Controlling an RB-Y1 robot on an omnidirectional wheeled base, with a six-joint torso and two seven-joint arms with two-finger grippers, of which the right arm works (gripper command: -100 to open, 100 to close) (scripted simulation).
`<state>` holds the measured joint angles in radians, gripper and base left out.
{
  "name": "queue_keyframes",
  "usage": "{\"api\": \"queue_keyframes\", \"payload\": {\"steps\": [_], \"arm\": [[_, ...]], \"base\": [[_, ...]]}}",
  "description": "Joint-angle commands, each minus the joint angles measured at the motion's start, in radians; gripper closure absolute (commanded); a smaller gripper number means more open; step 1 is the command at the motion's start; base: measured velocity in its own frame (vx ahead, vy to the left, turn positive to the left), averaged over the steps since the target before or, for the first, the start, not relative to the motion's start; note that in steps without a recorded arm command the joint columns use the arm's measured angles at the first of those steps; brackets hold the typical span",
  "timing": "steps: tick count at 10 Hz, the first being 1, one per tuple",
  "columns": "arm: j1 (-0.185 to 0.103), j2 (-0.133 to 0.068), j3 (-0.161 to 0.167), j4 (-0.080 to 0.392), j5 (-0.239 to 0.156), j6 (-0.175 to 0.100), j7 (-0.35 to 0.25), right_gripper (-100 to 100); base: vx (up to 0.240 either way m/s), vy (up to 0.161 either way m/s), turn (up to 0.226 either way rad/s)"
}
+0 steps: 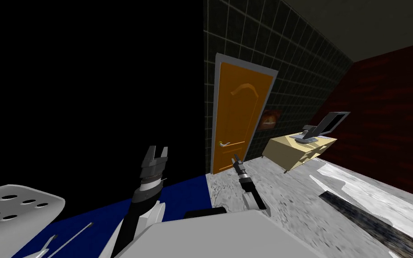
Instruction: Pull the door open
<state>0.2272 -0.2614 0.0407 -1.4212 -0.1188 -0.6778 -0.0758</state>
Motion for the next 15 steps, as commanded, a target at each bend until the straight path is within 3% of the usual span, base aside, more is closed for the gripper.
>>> {"api": "queue_keyframes", "payload": {"steps": [1, 8, 11, 15], "arm": [[-0.02, -0.018, 0.002, 0.05, -0.001, -0.002, -0.017, -100], [-0.072, -0.06, 0.007, 0.21, -0.002, -0.011, -0.055, -100], [-0.084, -0.07, 0.008, 0.245, -0.002, -0.013, -0.063, -100], [-0.127, -0.104, 0.012, 0.367, -0.004, -0.02, -0.095, -100]], "base": [[0.076, -0.058, 0.166], [0.051, -0.036, 0.088], [0.037, -0.03, 0.066], [0.073, -0.049, 0.121]]}}
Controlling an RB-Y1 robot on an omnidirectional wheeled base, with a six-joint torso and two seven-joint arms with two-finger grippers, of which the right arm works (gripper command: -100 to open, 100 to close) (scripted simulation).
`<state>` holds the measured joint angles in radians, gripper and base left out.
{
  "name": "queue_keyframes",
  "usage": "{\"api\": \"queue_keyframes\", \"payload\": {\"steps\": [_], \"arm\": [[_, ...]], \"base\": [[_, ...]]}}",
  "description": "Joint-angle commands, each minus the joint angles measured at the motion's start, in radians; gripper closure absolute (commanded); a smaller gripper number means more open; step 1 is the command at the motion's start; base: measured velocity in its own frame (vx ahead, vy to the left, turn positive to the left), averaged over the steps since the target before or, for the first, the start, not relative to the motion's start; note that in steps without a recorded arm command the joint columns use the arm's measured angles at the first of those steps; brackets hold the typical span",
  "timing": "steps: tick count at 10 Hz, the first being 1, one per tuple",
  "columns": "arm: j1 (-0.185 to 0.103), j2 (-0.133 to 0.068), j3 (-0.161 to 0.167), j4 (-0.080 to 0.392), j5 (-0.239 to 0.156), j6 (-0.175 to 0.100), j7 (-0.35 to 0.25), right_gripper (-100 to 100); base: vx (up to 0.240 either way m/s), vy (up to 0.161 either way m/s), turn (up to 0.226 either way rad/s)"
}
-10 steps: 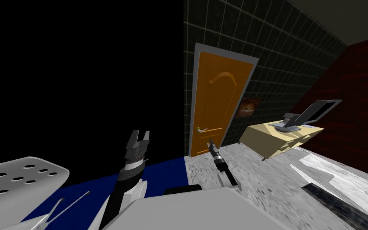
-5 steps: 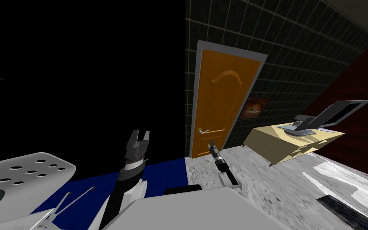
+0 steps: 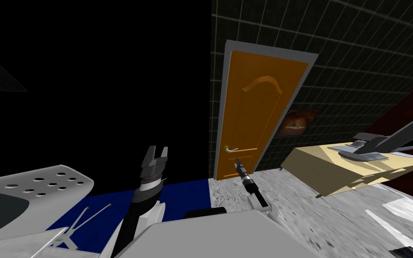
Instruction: Pull the door open
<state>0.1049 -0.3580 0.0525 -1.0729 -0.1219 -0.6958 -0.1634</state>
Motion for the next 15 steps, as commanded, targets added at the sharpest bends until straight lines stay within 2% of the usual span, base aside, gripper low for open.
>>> {"api": "queue_keyframes", "payload": {"steps": [1, 7, 8, 15], "arm": [[-0.013, -0.014, 0.002, 0.043, -0.001, -0.004, -0.013, -100], [-0.053, -0.046, 0.005, 0.156, -0.002, -0.011, -0.042, -100], [-0.05, -0.043, 0.005, 0.146, -0.002, -0.01, -0.039, -100], [-0.046, -0.079, -0.066, 0.243, -0.036, -0.063, -0.061, -100]], "base": [[0.071, -0.068, 0.108], [0.059, -0.047, 0.079], [0.021, -0.02, 0.012], [0.181, -0.005, 0.15]]}}
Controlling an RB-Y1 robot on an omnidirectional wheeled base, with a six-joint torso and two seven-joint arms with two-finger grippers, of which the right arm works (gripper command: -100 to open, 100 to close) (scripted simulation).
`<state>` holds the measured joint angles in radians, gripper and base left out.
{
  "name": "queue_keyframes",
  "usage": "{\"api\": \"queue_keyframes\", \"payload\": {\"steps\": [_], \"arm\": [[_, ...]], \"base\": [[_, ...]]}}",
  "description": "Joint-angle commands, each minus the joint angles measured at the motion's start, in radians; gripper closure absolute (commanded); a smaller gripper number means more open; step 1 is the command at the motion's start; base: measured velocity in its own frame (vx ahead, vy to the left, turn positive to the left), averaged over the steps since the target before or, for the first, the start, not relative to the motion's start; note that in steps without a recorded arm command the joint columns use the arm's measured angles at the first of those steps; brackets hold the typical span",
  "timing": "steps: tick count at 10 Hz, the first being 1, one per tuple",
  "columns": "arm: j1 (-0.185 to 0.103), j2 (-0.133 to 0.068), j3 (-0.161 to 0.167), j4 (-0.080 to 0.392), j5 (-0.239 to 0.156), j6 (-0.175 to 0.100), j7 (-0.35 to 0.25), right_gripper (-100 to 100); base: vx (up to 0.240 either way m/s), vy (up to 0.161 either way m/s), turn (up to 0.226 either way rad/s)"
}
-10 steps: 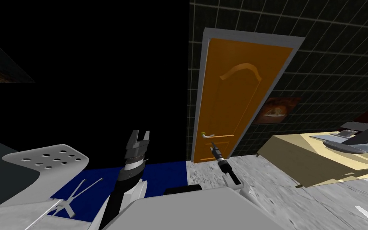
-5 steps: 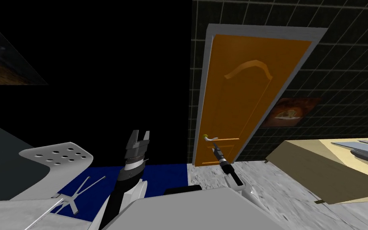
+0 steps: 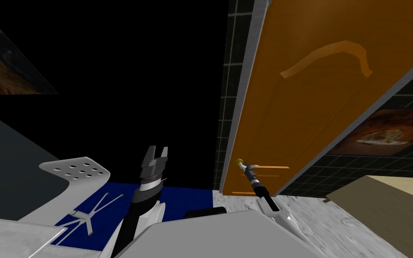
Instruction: Pull the door open
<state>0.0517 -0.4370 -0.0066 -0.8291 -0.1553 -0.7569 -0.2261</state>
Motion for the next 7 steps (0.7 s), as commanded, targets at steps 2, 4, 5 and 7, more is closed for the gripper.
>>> {"api": "queue_keyframes", "payload": {"steps": [2, 4, 5, 7], "arm": [[0.0, 0.0, 0.0, 0.0, 0.0, 0.0, 0.0, 100], [0.0, 0.0, 0.0, 0.0, 0.0, 0.0, 0.0, 100], [0.0, 0.0, 0.0, 0.0, 0.0, 0.0, 0.0, 100], [0.0, 0.0, 0.0, 0.0, 0.0, 0.0, 0.0, 100]], "base": [[0.038, -0.004, 0.002], [-0.028, 0.0, 0.001], [-0.016, -0.001, 0.002], [-0.004, 0.0, -0.002]]}}
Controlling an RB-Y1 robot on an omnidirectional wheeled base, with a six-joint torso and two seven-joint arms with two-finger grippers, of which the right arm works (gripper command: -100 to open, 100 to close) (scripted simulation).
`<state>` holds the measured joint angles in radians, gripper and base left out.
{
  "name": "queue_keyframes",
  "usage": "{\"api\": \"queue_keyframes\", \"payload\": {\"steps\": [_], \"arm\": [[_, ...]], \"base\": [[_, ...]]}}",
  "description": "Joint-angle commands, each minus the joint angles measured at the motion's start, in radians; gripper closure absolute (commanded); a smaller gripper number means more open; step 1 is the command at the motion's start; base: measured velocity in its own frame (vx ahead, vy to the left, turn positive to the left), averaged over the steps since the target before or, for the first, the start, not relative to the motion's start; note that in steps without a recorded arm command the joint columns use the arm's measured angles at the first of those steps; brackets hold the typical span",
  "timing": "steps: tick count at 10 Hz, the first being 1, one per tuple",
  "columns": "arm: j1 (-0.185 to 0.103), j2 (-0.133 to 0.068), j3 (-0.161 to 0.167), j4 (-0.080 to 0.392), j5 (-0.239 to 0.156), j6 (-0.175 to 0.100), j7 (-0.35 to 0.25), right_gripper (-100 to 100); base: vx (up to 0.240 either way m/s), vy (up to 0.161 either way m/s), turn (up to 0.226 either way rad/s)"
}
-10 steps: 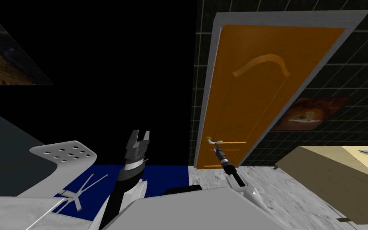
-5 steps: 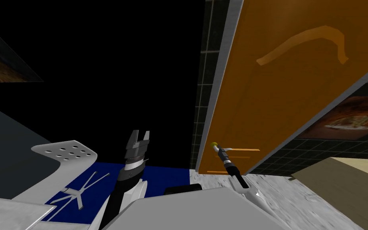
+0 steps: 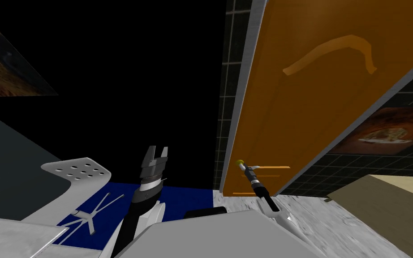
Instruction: Pull the door open
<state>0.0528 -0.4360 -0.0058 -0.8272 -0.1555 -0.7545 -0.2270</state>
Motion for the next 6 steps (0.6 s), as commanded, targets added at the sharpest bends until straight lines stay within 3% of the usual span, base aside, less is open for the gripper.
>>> {"api": "queue_keyframes", "payload": {"steps": [1, 6], "arm": [[0.018, -0.018, 0.014, -0.002, 0.002, -0.023, -0.018, 100], [0.071, -0.069, 0.053, -0.009, 0.009, -0.09, -0.071, 100]], "base": [[-0.13, -0.054, 0.176], [-0.207, -0.07, 0.154]]}}
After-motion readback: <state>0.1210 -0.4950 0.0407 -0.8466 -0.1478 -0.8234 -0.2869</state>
